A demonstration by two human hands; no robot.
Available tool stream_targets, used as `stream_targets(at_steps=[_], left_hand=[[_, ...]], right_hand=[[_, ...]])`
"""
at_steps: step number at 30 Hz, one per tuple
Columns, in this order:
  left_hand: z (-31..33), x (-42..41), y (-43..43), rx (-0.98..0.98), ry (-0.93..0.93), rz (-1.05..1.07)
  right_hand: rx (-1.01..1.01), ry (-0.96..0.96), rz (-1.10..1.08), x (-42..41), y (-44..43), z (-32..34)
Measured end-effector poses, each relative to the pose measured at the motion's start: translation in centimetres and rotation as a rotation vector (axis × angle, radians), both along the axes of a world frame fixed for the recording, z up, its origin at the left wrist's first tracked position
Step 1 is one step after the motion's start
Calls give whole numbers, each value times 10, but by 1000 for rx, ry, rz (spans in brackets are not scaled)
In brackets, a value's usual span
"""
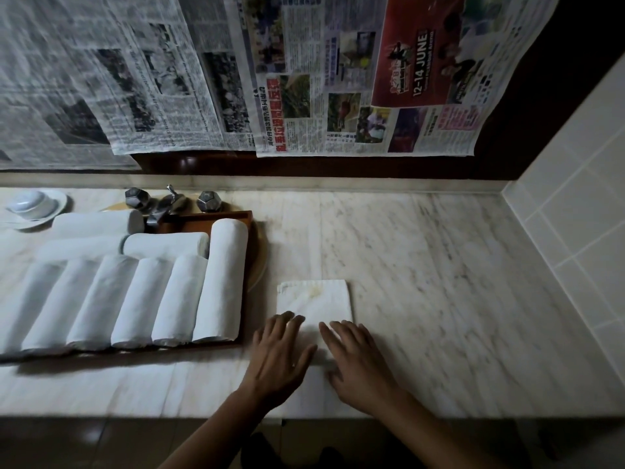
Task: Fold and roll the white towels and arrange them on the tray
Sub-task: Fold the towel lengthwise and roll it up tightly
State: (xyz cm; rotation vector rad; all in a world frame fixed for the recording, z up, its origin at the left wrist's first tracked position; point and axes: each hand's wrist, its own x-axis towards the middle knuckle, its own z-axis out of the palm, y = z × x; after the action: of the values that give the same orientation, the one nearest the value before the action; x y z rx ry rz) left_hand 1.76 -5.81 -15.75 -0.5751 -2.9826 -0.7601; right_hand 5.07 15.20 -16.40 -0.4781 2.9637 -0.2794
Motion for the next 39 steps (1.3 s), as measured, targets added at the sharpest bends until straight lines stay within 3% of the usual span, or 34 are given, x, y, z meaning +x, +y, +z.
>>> stream_targets(at_steps=[6, 11, 18, 25, 31, 35, 39], left_hand=[[-17, -4, -19, -221, -36, -205], [-7, -12, -22, -237, -101, -246], [-14, 19, -28, -160, -134, -289], [-9, 23, -29, -32, -289, -184], [-11, 19, -28, 56, -365, -89], [-17, 13, -26, 106, -373, -30], [-17, 2, -22, 135, -392, 29]], right_hand=[[7, -104, 15, -21, 2, 9], [19, -206, -1, -27, 0, 27], [-18, -334, -2, -4, 6, 40], [-396, -477, -133, -5, 24, 22], [-474, -502, -266, -8, 24, 12], [-483, -334, -356, -4, 14, 14], [-370, 121, -240, 5, -2, 13]])
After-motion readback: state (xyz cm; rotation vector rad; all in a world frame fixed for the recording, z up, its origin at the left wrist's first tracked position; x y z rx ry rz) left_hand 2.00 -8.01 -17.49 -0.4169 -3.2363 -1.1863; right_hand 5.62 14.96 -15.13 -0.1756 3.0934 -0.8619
